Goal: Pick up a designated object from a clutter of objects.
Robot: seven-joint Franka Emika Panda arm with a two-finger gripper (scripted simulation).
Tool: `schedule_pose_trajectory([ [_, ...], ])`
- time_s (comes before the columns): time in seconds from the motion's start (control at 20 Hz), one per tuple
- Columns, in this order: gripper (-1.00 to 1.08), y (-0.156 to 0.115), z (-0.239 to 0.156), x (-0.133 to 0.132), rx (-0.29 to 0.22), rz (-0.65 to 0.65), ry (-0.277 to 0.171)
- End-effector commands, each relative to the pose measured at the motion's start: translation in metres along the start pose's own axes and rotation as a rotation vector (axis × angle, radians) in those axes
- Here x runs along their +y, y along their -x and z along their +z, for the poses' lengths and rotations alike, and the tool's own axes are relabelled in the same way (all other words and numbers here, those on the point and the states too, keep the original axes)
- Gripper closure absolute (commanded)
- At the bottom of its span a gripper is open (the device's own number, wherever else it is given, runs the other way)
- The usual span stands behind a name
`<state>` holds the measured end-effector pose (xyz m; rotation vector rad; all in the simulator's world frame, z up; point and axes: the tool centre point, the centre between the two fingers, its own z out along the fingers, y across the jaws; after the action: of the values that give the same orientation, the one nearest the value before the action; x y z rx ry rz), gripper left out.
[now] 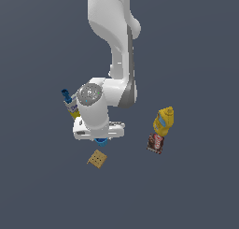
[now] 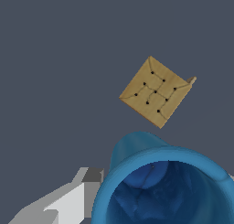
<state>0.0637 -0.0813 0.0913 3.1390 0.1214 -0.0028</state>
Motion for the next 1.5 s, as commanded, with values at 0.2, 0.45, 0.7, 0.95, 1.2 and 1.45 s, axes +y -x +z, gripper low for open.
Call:
schedule_pose_trajectory([
  [0.2, 1.08, -0.01, -0.059, -0.053, 0.002, -0.001, 0.001],
  [0.45, 1.08, -0.019, -0.106, -0.096, 0.002, -0.001, 0.002],
  [0.7, 1.08, -0.027, -0.153, -0.139, 0.002, -0.001, 0.002],
  [0.95, 1.08, -0.037, -0.199, -0.18, 0.002, -0.001, 0.002],
  [1.2, 1.08, -0.046, -0.241, -0.218, 0.002, 0.0, 0.002],
  [1.45, 1.08, -0.054, -0.273, -0.247, 0.002, -0.001, 0.001],
])
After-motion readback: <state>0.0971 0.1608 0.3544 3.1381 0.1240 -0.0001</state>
